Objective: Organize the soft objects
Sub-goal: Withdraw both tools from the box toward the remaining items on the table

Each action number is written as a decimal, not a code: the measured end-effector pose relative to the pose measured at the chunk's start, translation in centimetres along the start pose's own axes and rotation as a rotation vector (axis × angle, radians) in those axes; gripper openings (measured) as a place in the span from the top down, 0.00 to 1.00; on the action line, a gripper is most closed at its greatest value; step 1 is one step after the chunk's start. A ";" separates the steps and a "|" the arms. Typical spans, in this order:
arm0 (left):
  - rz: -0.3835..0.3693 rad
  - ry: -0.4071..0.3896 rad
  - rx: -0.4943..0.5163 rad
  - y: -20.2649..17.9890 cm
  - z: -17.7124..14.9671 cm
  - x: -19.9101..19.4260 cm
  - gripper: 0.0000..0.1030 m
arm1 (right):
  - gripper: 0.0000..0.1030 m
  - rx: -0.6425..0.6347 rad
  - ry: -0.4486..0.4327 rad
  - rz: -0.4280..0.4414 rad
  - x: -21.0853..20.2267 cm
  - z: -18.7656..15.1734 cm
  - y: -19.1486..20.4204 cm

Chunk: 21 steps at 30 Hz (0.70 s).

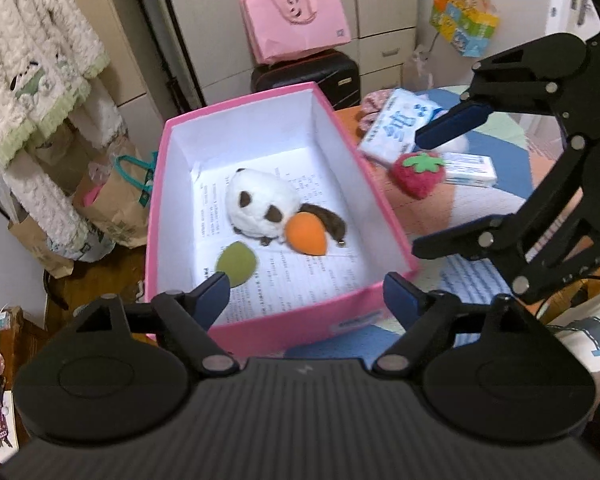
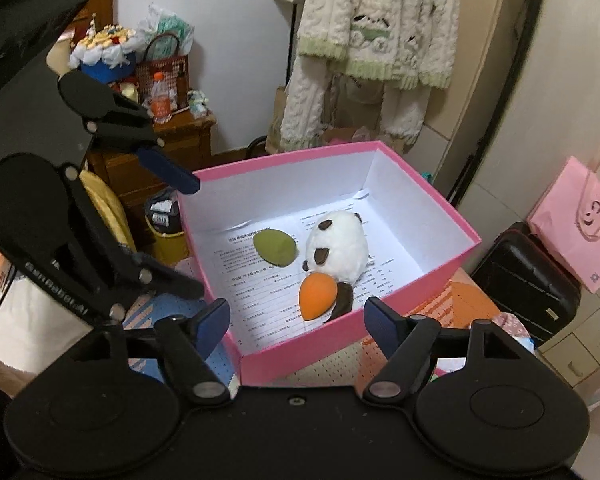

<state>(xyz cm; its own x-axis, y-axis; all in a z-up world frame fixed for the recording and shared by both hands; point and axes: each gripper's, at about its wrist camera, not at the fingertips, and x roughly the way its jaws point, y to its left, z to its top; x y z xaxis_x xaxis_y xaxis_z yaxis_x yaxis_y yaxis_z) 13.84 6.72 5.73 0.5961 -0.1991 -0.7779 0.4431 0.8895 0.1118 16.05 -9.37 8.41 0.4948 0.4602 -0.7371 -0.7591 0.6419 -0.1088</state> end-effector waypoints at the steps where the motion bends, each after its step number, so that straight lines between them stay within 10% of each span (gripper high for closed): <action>1: -0.002 -0.005 0.007 -0.4 -0.1 -0.3 0.17 | 0.24 0.001 -0.008 -0.004 -0.5 -0.3 0.2; 14: 0.007 -0.079 0.118 -5.7 -1.5 -5.3 0.07 | 0.18 0.027 -0.079 -0.037 -7.8 -4.9 1.3; 21: -0.138 -0.051 0.039 -7.8 -1.6 -5.1 0.05 | 0.14 0.096 -0.121 -0.062 -10.8 -9.6 0.9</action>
<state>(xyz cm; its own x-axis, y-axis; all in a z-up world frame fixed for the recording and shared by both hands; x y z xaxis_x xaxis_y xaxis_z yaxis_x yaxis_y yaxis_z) 6.24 1.48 7.83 0.5604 -0.3395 -0.7554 0.5479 0.8360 0.0308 5.99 -19.64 9.84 0.5916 0.4844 -0.6445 -0.6842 0.7245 -0.0834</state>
